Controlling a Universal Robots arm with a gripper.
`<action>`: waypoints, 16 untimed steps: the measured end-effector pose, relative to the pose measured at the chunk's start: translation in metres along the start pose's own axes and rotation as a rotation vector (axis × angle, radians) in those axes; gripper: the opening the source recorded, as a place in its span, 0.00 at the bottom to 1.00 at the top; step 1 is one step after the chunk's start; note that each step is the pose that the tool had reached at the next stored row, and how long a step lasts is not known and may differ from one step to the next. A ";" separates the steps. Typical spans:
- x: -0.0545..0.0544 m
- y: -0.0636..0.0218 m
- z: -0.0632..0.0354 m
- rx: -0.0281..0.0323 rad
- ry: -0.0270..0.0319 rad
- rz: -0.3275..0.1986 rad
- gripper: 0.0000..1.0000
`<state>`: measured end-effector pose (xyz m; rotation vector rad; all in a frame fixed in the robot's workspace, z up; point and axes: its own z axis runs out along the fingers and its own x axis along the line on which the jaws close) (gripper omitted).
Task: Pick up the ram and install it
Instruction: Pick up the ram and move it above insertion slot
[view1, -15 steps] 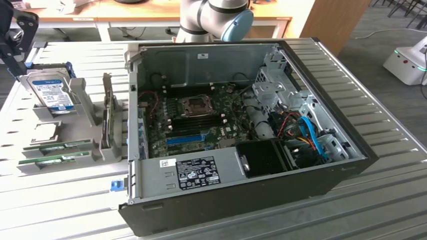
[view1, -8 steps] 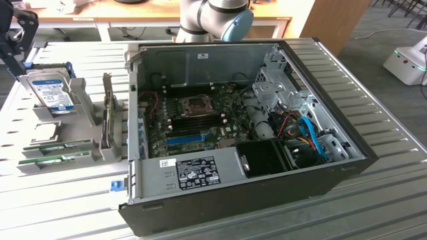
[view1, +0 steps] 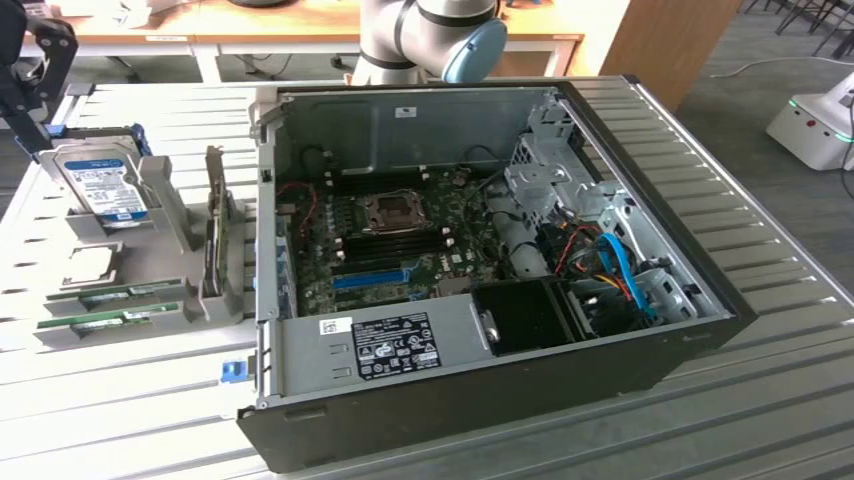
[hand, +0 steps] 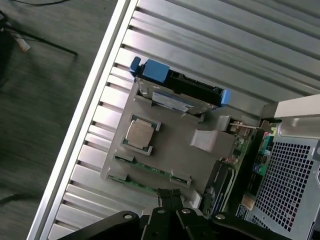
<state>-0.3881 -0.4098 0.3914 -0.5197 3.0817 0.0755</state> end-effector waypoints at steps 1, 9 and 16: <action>0.000 0.0000 0.0000 -0.0003 0.0006 -0.013 0.11; 0.000 0.0000 0.0001 -0.0026 0.0048 -0.108 0.11; 0.000 0.0000 0.0002 -0.0046 0.0089 -0.198 0.11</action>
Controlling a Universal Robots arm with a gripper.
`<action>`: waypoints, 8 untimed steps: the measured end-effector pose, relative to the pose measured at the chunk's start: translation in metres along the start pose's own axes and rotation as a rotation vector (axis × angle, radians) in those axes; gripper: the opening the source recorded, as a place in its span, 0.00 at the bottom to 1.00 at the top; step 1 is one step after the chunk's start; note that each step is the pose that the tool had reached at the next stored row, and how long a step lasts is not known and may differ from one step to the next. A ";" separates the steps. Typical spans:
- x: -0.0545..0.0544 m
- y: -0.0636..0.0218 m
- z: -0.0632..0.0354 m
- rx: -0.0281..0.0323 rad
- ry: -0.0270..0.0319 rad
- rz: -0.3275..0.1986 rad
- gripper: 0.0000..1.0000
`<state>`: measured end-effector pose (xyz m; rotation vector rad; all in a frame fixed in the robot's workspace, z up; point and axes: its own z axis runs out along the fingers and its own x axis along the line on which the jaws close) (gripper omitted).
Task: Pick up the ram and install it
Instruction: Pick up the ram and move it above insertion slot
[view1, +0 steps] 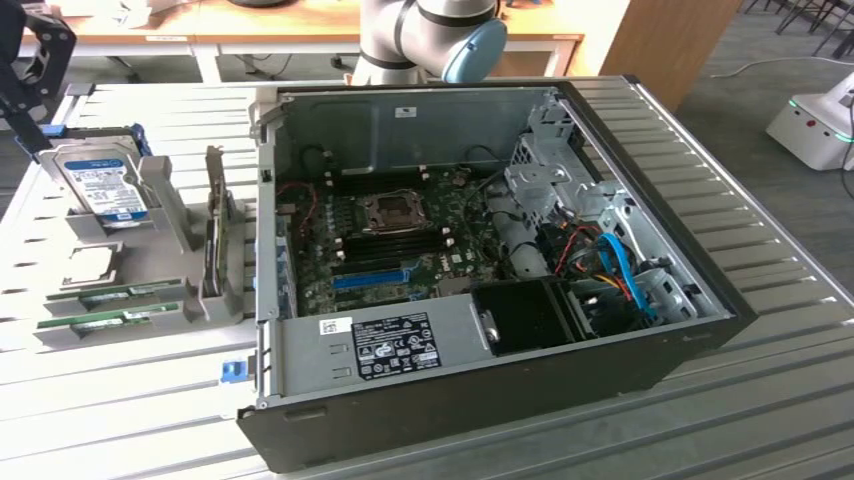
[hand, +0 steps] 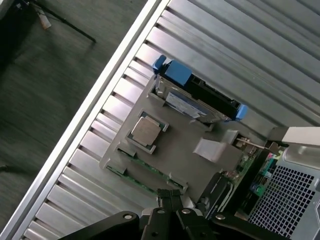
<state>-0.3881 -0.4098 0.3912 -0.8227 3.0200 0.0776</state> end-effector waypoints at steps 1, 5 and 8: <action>0.000 0.0000 0.0000 -0.0003 0.0005 -0.013 0.11; 0.000 0.0000 0.0001 -0.0015 0.0029 -0.063 0.11; 0.000 0.0000 0.0003 -0.0023 0.0045 -0.101 0.11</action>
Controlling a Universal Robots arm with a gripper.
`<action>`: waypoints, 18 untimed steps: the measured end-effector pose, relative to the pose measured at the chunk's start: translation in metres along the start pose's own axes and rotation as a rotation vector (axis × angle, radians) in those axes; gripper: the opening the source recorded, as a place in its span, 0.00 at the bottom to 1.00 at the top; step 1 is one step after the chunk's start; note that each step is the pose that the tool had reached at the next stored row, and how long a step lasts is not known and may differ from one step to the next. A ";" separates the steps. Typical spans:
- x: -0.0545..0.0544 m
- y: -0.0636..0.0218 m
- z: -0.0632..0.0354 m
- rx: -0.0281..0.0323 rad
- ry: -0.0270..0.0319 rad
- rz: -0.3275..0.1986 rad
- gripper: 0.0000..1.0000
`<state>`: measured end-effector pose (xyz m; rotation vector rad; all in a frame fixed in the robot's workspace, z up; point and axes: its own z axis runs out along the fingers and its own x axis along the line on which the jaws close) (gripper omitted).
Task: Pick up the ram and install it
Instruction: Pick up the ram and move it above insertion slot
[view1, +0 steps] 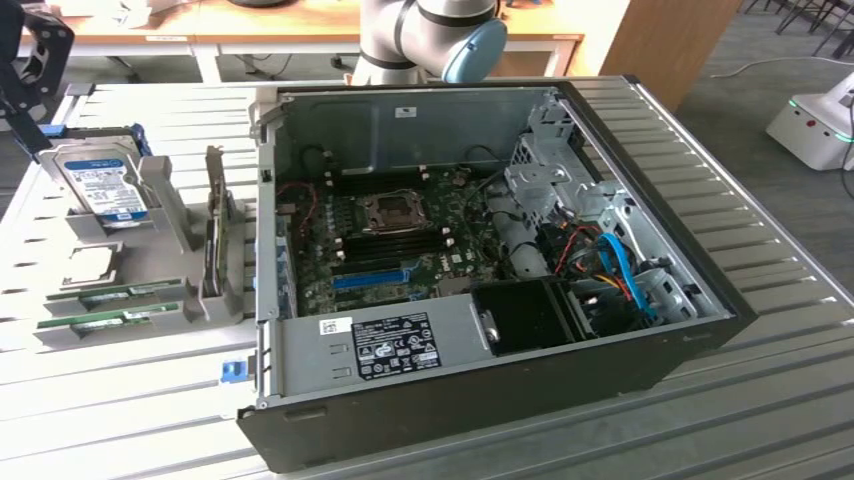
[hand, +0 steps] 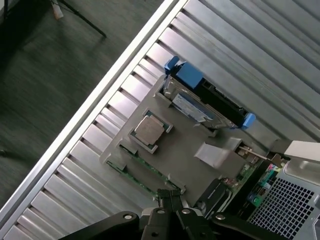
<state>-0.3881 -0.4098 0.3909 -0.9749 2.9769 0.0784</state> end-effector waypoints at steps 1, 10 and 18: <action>0.000 0.0000 0.0001 -0.0003 0.0006 -0.013 0.11; 0.000 0.0000 0.0003 -0.0028 0.0054 -0.118 0.11; 0.000 0.0000 0.0003 -0.0049 0.0094 -0.209 0.11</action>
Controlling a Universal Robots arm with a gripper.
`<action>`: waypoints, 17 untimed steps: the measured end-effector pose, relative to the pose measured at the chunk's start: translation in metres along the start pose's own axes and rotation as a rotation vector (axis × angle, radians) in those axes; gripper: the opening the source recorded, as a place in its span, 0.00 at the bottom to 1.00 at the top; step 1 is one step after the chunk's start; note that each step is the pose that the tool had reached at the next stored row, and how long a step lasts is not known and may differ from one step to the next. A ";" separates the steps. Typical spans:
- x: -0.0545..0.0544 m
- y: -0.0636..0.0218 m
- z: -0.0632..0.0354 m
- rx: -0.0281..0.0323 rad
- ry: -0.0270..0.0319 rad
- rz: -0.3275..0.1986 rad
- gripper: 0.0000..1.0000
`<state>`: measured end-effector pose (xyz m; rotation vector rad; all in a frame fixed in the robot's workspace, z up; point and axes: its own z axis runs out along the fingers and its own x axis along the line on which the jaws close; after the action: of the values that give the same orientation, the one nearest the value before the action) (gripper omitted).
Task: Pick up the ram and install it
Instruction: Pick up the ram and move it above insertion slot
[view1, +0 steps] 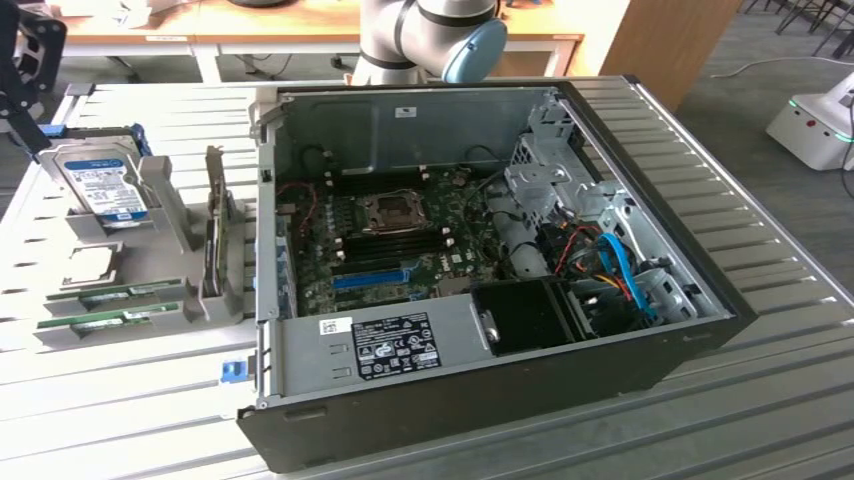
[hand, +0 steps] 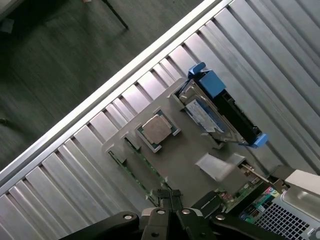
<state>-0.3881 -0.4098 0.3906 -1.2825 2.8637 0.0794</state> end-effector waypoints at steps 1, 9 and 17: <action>0.000 0.0000 0.0000 -0.0003 0.0006 -0.014 0.11; 0.000 0.0000 0.0001 -0.0027 0.0053 -0.116 0.11; 0.000 0.0000 0.0006 -0.0047 0.0092 -0.203 0.11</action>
<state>-0.3881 -0.4098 0.3900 -1.5684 2.7236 0.0796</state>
